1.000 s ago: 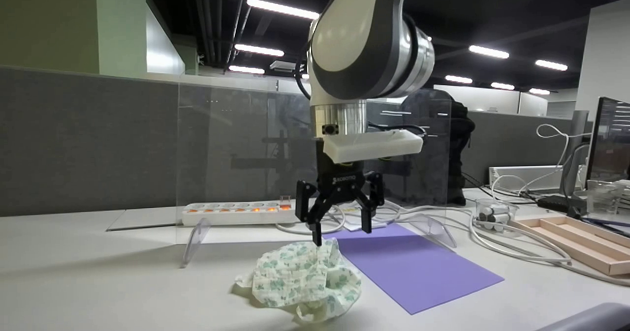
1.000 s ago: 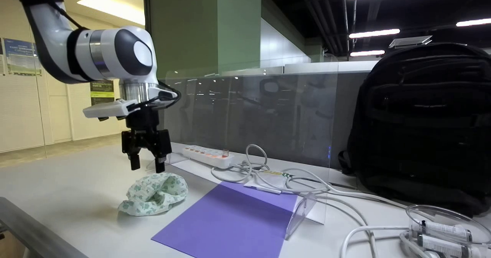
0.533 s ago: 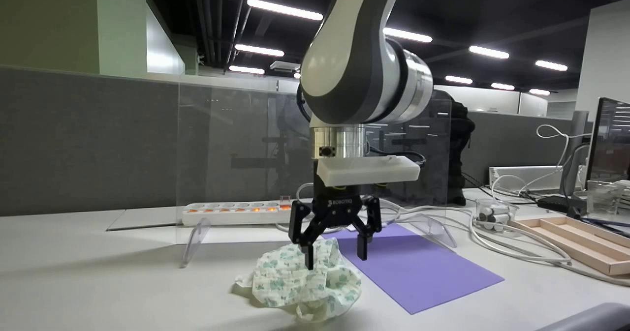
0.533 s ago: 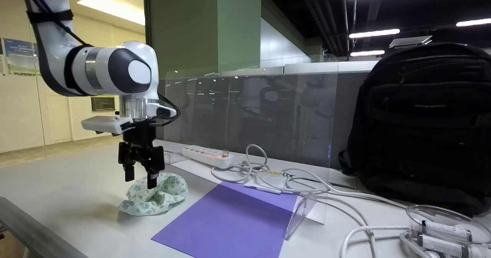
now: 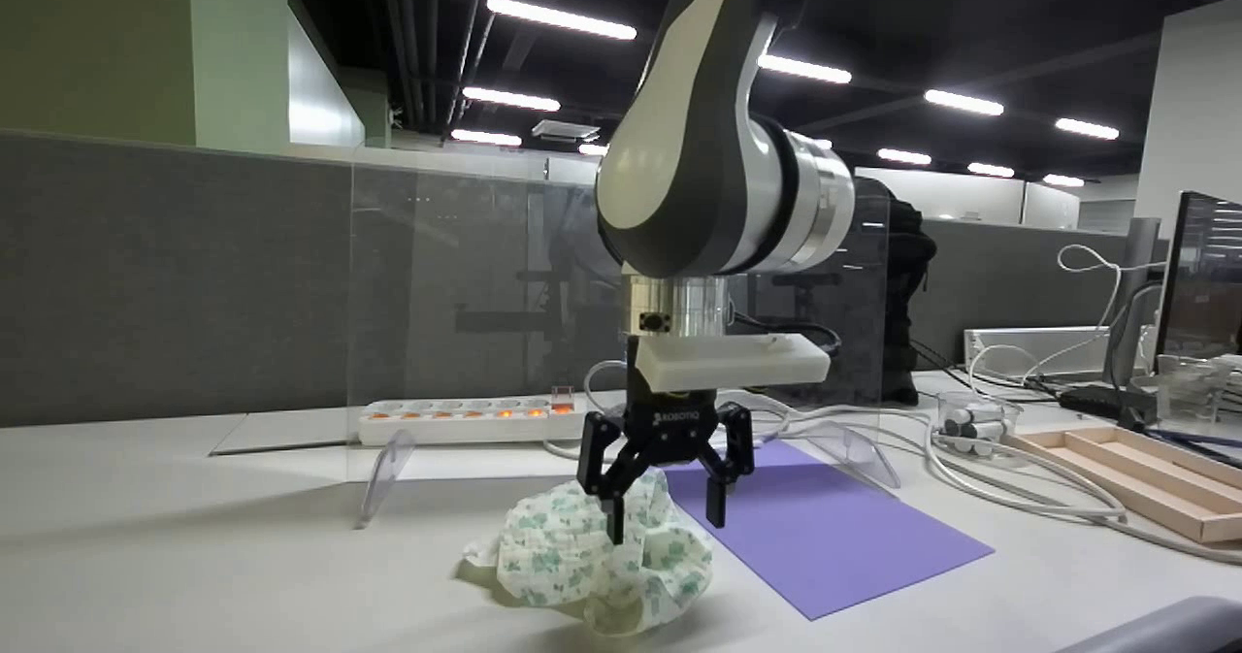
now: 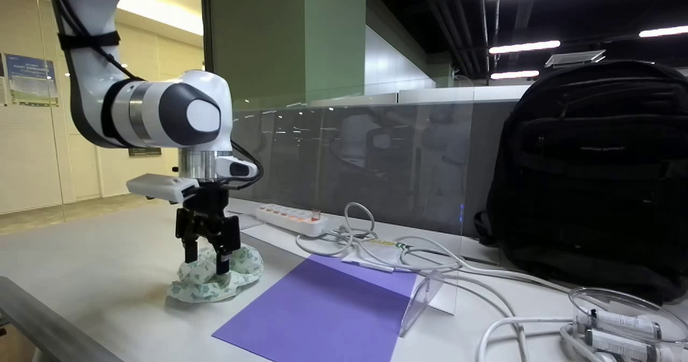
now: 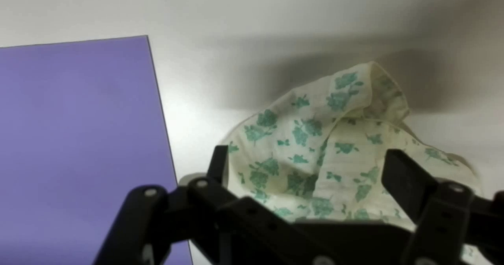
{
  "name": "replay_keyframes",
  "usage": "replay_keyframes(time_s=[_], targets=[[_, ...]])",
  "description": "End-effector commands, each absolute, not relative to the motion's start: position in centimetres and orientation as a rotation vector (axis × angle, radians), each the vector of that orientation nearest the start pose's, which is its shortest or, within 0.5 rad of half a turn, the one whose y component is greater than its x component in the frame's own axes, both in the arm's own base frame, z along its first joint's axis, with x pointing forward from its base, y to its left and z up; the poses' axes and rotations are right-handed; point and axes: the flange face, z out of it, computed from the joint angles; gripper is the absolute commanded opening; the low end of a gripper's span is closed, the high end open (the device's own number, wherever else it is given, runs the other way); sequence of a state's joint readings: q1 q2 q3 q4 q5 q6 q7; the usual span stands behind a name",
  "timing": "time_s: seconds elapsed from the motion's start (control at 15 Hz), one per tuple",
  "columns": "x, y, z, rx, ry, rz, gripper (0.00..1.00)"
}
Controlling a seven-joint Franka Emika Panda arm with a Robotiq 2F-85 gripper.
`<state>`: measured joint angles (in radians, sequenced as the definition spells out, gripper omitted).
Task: Pick the cloth and hang it on the object
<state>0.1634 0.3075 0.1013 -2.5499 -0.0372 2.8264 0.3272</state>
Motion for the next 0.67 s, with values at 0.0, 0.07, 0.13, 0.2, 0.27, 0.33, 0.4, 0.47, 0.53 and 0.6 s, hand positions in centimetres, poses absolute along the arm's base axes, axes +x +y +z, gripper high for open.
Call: replay_keyframes(time_s=[0.0, 0.07, 0.13, 0.2, 0.27, 0.33, 0.4, 0.47, 0.53, 0.6], targets=[[43.7, 13.1, 15.0, -3.131, 0.015, 0.013, 1.0], [43.8, 13.4, 15.0, -3.124, 0.009, 0.007, 0.75], [43.8, 13.7, 14.9, -3.124, -0.006, -0.003, 0.73], [43.9, 13.9, 14.8, -3.122, -0.014, -0.006, 0.67], [43.9, 14.1, 14.8, -3.124, -0.024, -0.012, 0.6], [43.9, 14.3, 14.7, -3.124, -0.032, -0.019, 0.51], [44.0, 14.4, 14.7, -3.124, -0.038, -0.023, 0.45], [44.0, 14.5, 14.6, -3.125, -0.041, -0.027, 0.39], [44.0, 14.5, 14.6, -3.125, -0.045, -0.032, 0.31], [44.1, 14.5, 14.5, -3.126, -0.044, -0.037, 0.25]])
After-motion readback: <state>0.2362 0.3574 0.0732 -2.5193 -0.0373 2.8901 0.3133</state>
